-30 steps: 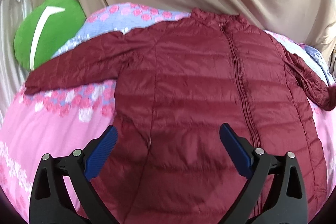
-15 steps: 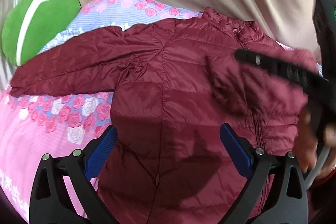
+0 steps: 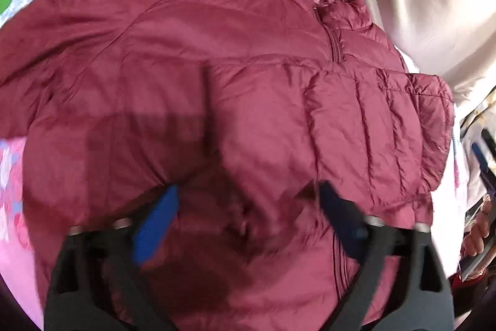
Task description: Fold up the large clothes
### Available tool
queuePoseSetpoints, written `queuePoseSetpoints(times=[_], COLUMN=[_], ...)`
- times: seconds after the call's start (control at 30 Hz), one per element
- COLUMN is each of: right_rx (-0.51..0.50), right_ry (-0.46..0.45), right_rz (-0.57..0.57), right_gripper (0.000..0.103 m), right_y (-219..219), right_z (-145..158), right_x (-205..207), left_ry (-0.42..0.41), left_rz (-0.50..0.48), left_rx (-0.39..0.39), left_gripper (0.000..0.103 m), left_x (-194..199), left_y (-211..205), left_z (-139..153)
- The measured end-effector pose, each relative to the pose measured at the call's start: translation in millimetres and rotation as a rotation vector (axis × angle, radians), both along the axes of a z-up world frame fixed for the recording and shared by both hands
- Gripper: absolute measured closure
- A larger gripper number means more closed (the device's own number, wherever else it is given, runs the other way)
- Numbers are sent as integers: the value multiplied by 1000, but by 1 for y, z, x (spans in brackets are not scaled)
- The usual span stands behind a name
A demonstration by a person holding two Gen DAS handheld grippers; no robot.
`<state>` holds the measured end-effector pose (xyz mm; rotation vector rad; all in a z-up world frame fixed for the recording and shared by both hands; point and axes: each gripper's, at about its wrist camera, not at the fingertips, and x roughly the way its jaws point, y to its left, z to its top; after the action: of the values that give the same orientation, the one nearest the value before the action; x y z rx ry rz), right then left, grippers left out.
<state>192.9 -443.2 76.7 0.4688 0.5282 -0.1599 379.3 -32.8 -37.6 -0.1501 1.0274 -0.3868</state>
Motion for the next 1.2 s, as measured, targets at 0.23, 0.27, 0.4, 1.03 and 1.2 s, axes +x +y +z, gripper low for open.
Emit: queuePoseSetpoints(times=[0.23, 0.27, 0.4, 1.03, 1.2], right_rx=[50, 52, -6, -103, -154], right_ry=[71, 80, 128, 288, 342], right_rz=[39, 67, 164, 81, 72], right_gripper=[35, 36, 37, 98, 95], right_y=[-4, 0, 31, 6, 11], right_z=[-44, -48, -66, -86, -88], right_x=[-12, -12, -7, 50, 39], left_ry=[-197, -239, -306, -121, -143], left_rz=[-3, 22, 133, 44, 44], left_rx=[-27, -18, 40, 47, 86], left_gripper=[101, 101, 101, 100, 100], left_x=[14, 16, 34, 61, 59], left_y=[12, 20, 52, 31, 23], left_z=[67, 78, 98, 9, 4])
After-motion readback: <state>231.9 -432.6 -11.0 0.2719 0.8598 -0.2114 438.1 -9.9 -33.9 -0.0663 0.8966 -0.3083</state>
